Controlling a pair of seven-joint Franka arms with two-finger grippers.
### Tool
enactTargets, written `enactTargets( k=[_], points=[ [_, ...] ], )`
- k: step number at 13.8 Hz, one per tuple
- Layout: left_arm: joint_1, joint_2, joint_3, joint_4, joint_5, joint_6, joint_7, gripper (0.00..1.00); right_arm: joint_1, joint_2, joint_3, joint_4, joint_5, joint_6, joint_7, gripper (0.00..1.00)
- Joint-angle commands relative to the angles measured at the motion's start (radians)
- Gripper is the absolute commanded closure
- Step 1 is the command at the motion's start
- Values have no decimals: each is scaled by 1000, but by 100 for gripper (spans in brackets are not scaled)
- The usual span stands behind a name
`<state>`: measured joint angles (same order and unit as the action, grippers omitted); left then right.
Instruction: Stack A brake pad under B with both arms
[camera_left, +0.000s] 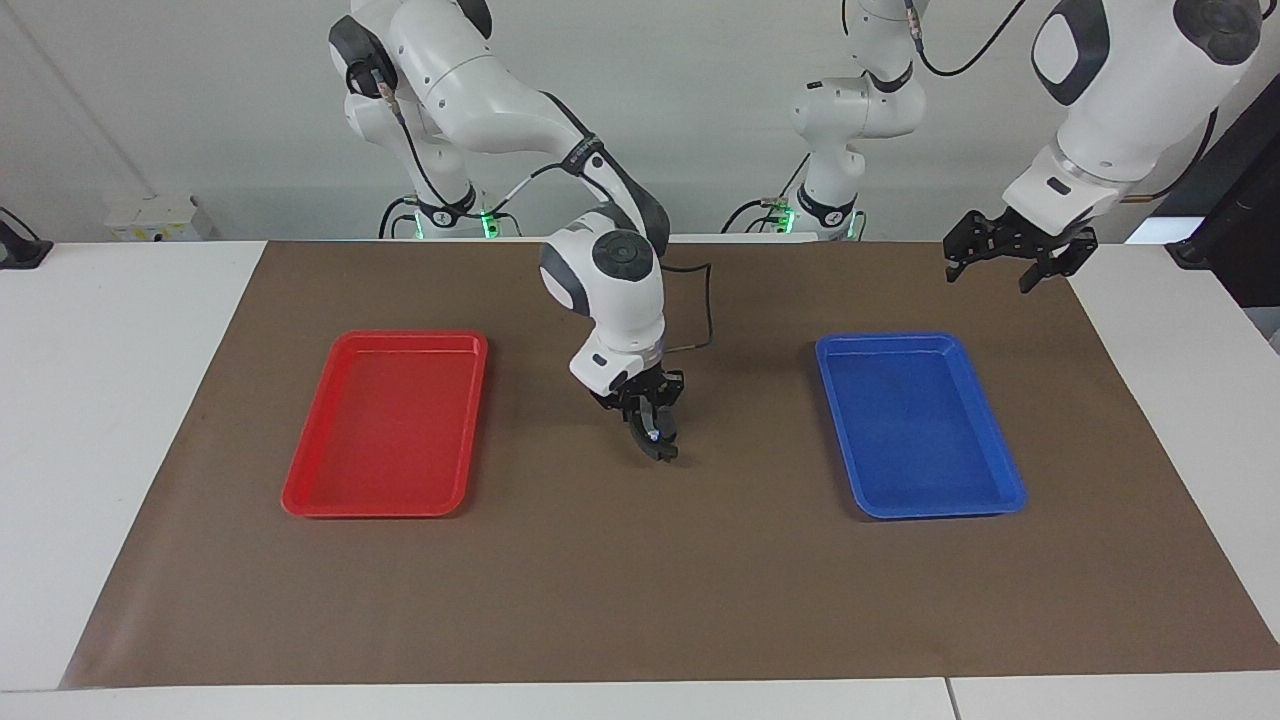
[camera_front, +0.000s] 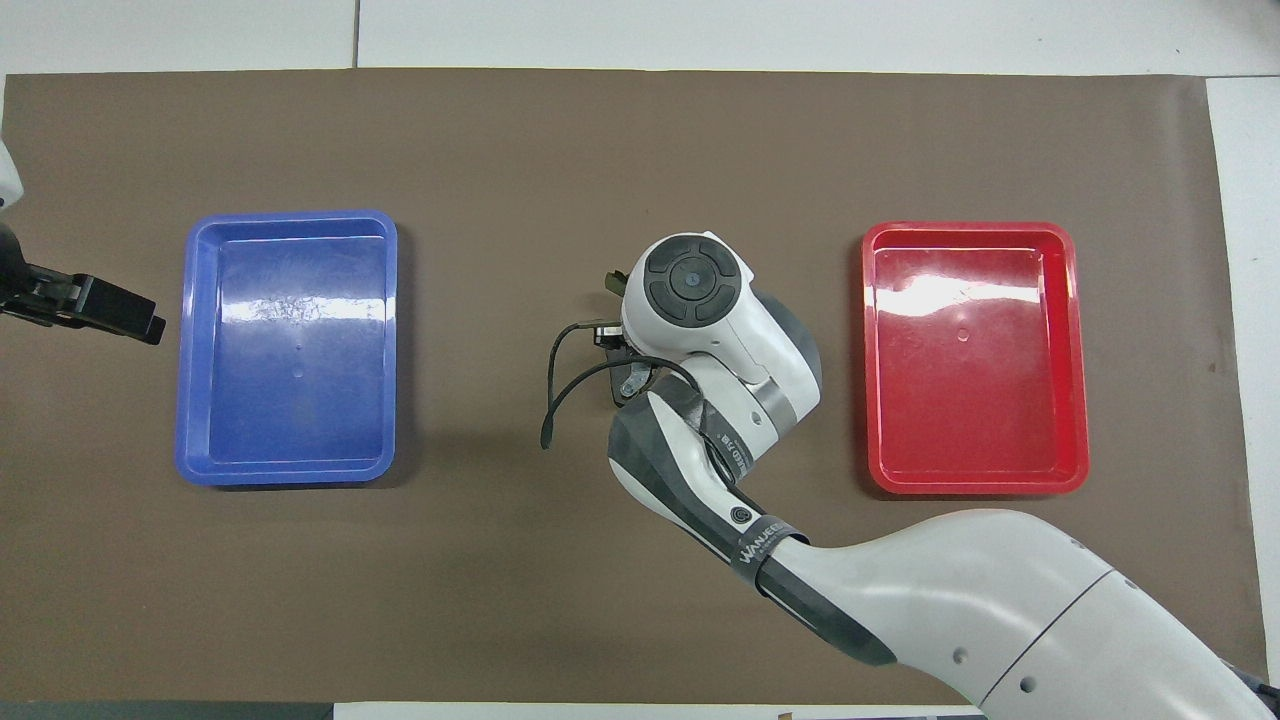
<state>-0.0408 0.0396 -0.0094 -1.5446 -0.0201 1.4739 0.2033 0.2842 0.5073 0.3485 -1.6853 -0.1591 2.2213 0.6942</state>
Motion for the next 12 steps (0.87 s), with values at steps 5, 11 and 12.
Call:
enactTargets(
  k=[5, 11, 12],
  points=[
    [-1, 19, -9, 15, 16, -3, 11, 0, 15, 5, 9, -28, -22, 20, -22, 100],
    [-10, 17, -17, 12, 5, -3, 8, 0, 9, -4, 9, -76, -27, 66, -32, 100],
    [-8, 17, -17, 8, 3, 0, 8, 0, 12, -4, 9, -76, -27, 66, -32, 100]
  ],
)
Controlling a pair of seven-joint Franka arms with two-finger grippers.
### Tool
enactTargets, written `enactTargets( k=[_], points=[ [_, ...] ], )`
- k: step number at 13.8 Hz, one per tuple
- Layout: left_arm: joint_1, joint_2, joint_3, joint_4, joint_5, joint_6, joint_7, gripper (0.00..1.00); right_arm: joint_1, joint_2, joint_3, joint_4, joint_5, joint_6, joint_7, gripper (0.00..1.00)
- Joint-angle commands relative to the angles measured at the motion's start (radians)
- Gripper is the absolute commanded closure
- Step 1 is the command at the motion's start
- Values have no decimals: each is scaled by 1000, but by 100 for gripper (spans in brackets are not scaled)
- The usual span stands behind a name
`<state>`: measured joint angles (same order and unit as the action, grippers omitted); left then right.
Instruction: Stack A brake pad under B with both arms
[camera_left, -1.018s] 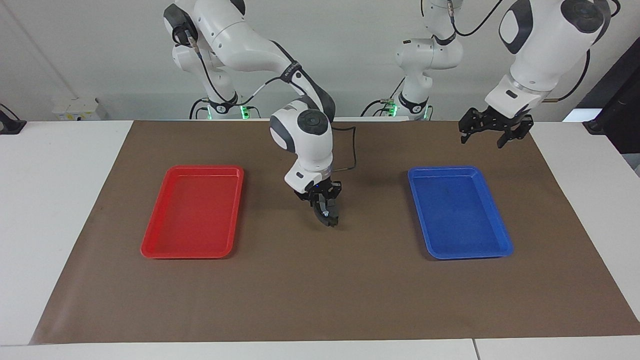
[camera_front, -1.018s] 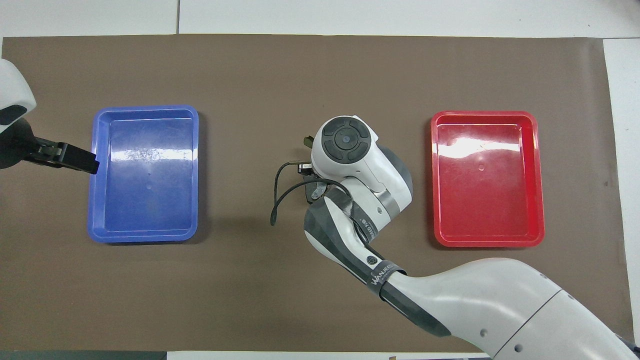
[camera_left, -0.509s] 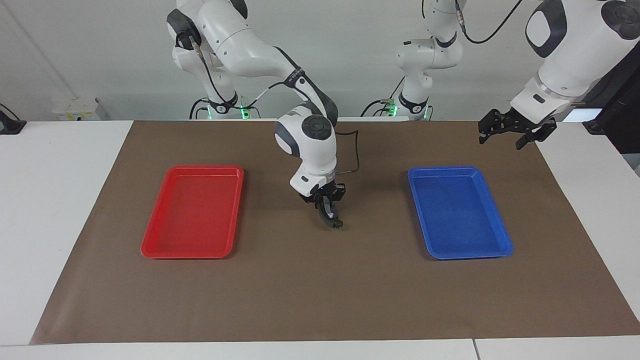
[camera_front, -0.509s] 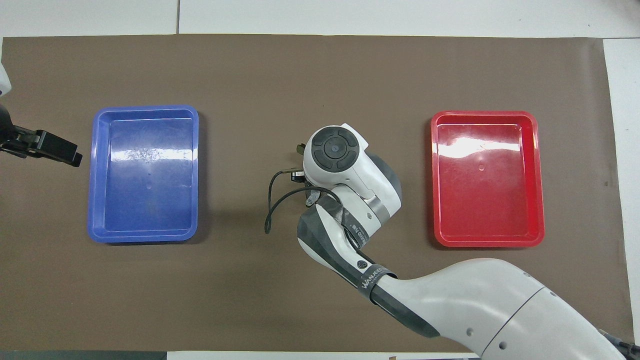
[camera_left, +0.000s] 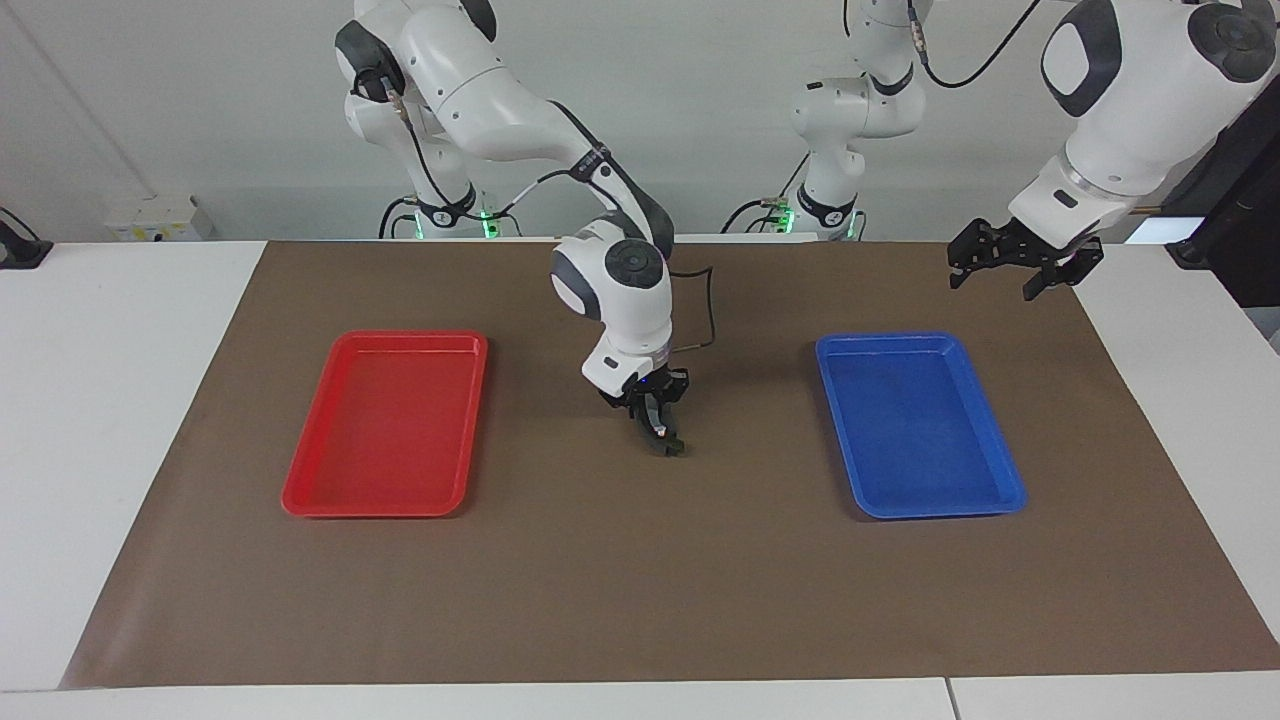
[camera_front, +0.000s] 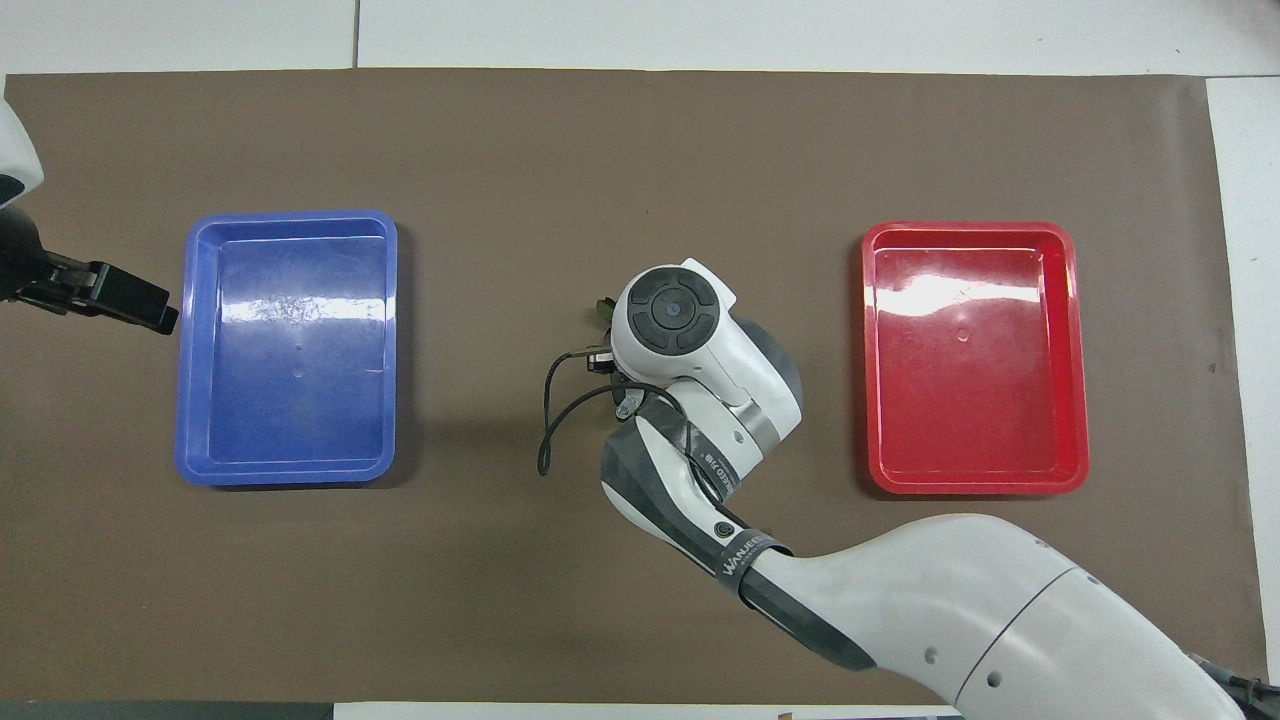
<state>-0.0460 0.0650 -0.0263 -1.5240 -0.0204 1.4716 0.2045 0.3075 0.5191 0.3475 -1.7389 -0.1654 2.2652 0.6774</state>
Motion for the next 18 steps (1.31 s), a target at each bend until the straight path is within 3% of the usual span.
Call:
enactTargets(
  k=[1, 12, 13, 14, 15, 18],
  points=[
    [-3, -10, 0, -18, 4, 10, 7, 0, -11, -16, 10, -24, -20, 22, -15, 100],
    [11, -68, 0, -110, -12, 70, 12, 0, -21, -24, 8, -51, -22, 46, -45, 100],
    [9, -76, 0, -117, -12, 76, 13, 0, -25, -24, 8, -51, -22, 46, -45, 94],
    [8, -95, 0, -142, -12, 90, 16, 0, -25, -24, 10, -51, -22, 45, -36, 60],
    [6, -118, 2, -172, -12, 116, 16, 0, -18, -25, 8, -54, -22, 43, -30, 1],
    [8, -137, 3, -208, -12, 145, 16, 0, -14, -25, 8, -50, -22, 30, -32, 0]
  ],
)
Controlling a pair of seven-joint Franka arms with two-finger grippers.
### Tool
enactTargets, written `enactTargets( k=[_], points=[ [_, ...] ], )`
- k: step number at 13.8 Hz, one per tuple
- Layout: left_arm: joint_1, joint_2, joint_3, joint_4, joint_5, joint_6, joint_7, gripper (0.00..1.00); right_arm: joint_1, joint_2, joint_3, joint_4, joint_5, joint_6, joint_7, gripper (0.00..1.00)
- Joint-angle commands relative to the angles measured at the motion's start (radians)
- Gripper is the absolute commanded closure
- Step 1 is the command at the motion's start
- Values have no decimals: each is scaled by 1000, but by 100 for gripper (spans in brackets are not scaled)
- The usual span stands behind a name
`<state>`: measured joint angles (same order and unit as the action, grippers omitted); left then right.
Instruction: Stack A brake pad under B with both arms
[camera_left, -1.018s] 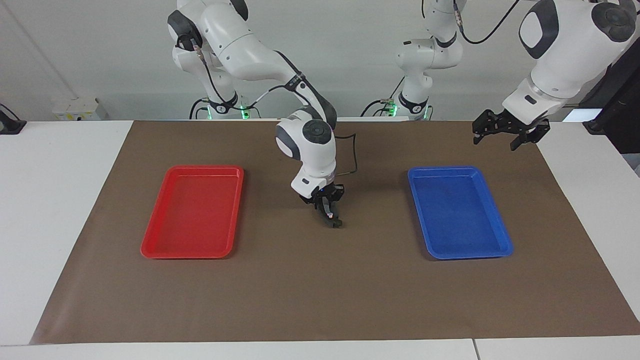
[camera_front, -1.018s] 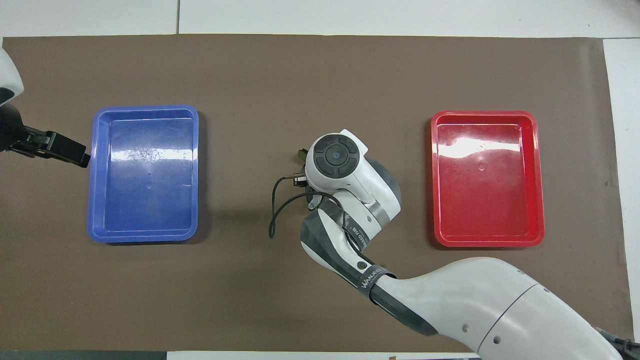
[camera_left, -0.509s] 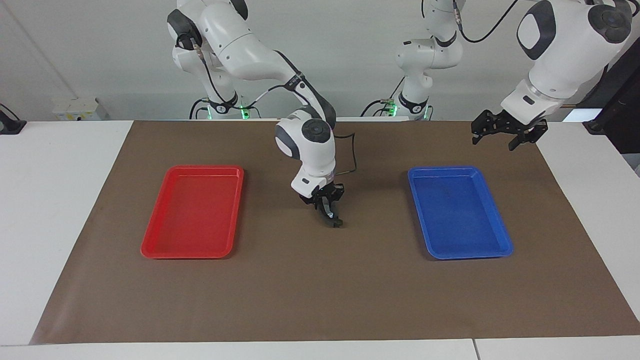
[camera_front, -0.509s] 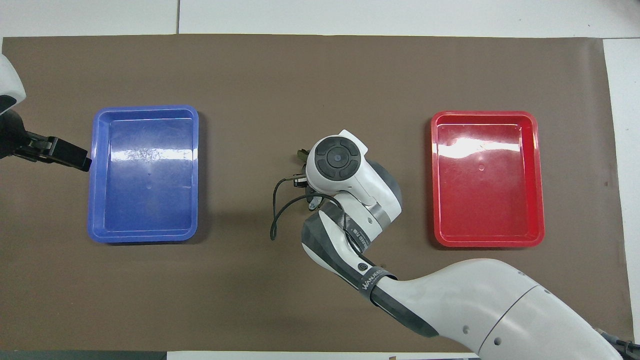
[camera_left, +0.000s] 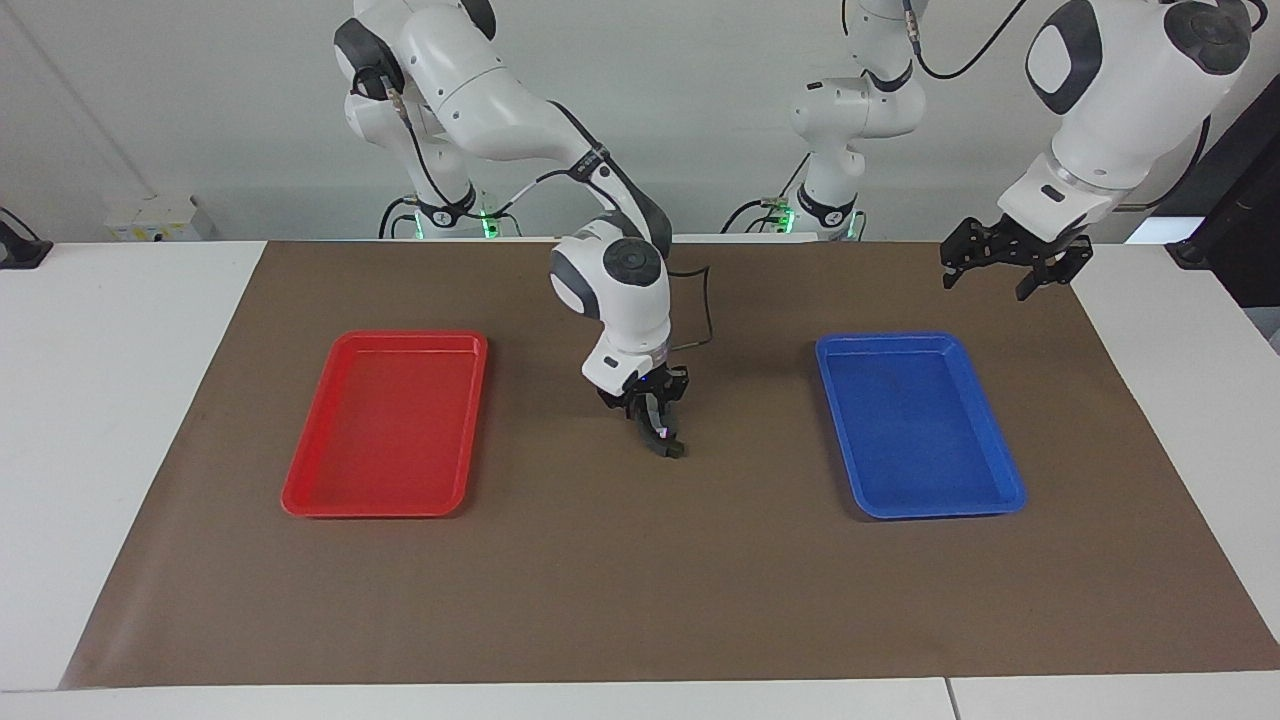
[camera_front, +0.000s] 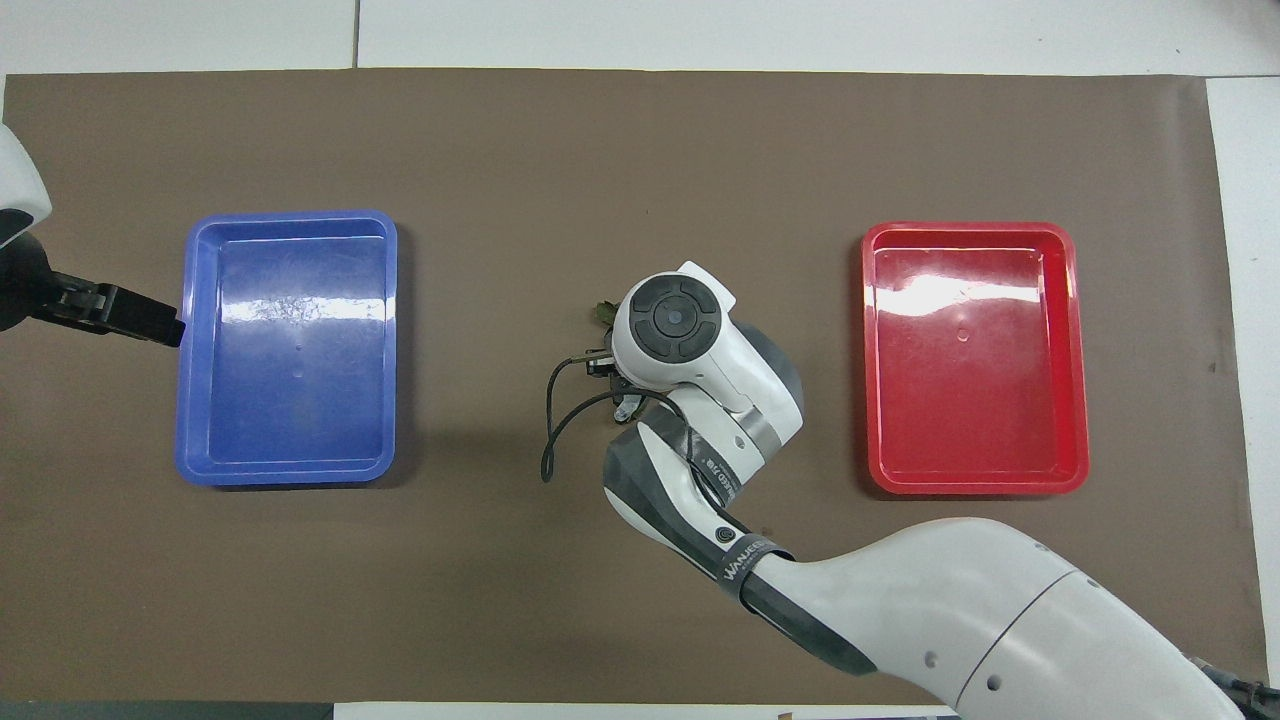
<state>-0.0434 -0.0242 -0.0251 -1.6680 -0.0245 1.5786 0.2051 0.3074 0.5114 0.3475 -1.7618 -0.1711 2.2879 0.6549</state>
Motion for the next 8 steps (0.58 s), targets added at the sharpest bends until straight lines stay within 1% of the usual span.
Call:
enactTargets(
  k=[1, 2, 4, 6, 7, 8],
  points=[
    [7, -48, 2, -64, -8, 38, 16, 0, -11, -19, 8, -25, -16, 2, -9, 0],
    [7, -46, 2, -61, -8, 40, 8, 0, -14, -22, 8, -22, -16, -2, -11, 0],
    [11, -46, 4, -59, -8, 37, 8, 0, -25, -57, 10, -16, -15, -45, -11, 0],
    [11, -46, 4, -58, -6, 38, 8, 0, -50, -128, 4, -16, -15, -103, 3, 0],
    [11, -46, 4, -58, -6, 34, 1, 0, -80, -166, 4, -16, -15, -135, 6, 0],
    [13, -45, 5, -55, -8, 28, -7, 0, -132, -213, 4, -16, -15, -159, 5, 0]
  ],
)
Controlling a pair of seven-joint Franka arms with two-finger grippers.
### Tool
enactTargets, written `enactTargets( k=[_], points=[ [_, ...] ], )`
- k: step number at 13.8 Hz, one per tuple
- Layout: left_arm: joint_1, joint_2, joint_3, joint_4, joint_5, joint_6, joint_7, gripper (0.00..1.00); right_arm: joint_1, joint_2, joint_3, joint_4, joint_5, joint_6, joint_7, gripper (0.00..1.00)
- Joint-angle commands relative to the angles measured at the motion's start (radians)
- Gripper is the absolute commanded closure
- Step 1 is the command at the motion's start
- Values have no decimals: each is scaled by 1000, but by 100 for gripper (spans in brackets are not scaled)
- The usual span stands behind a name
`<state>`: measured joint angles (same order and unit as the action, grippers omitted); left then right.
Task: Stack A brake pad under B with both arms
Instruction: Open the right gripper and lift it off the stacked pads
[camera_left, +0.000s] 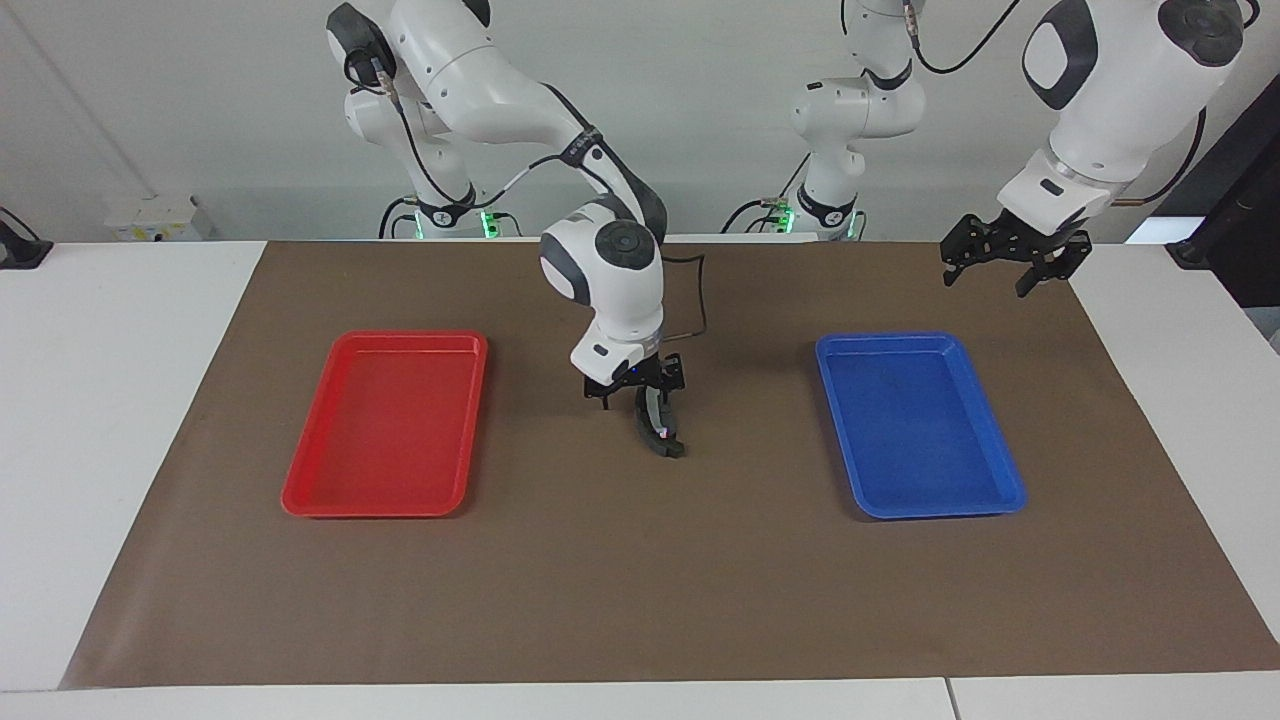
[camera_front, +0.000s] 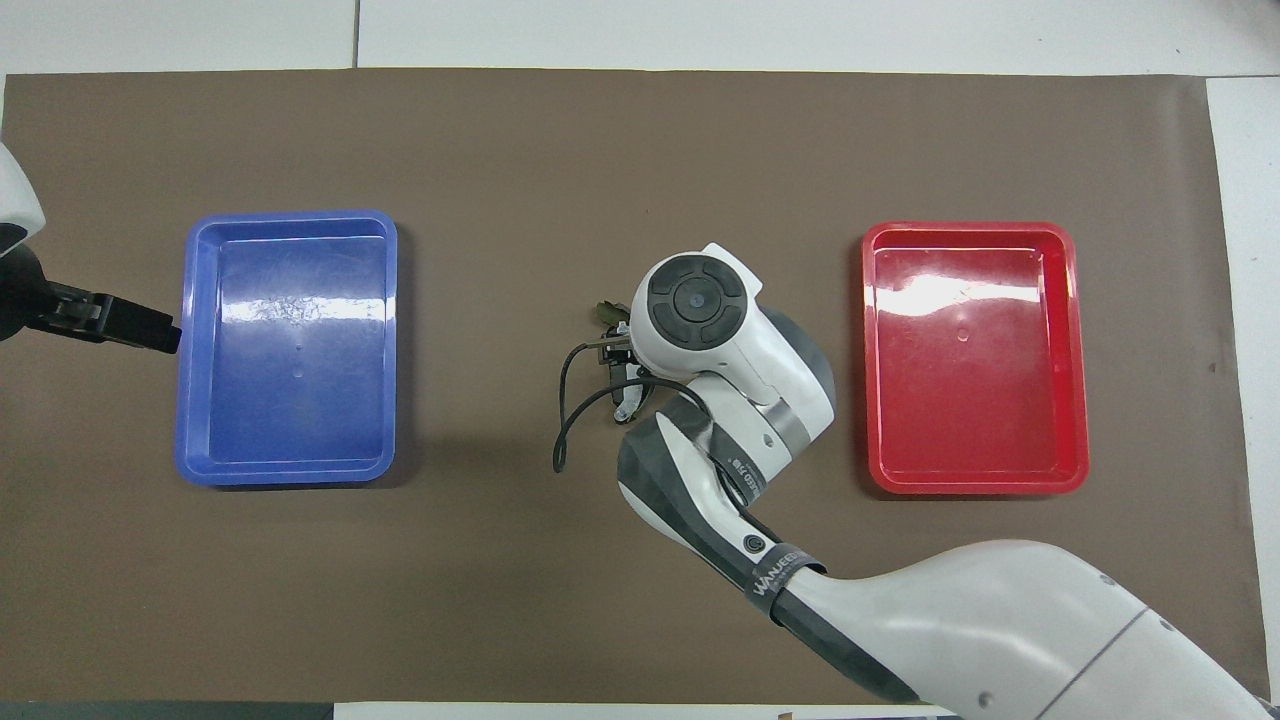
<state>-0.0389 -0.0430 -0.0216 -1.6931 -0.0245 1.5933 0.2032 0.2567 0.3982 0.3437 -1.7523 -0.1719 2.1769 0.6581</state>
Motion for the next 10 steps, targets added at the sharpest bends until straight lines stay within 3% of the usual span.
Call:
enactTargets(
  k=[1, 4, 7, 10],
  points=[
    [8, -26, 2, -26, -8, 13, -37, 0, -130, -137, 8, -26, -14, -66, -8, 0],
    [7, -23, 2, -19, 0, 4, -90, 0, -259, -217, 9, -19, -14, -98, -34, 0],
    [7, -24, 2, -19, 5, 4, -88, 0, -376, -286, 11, -10, -12, -150, -176, 0],
    [13, -26, 3, -20, 6, 8, -88, 0, -464, -355, 11, 22, 11, -283, -279, 0]
  ],
)
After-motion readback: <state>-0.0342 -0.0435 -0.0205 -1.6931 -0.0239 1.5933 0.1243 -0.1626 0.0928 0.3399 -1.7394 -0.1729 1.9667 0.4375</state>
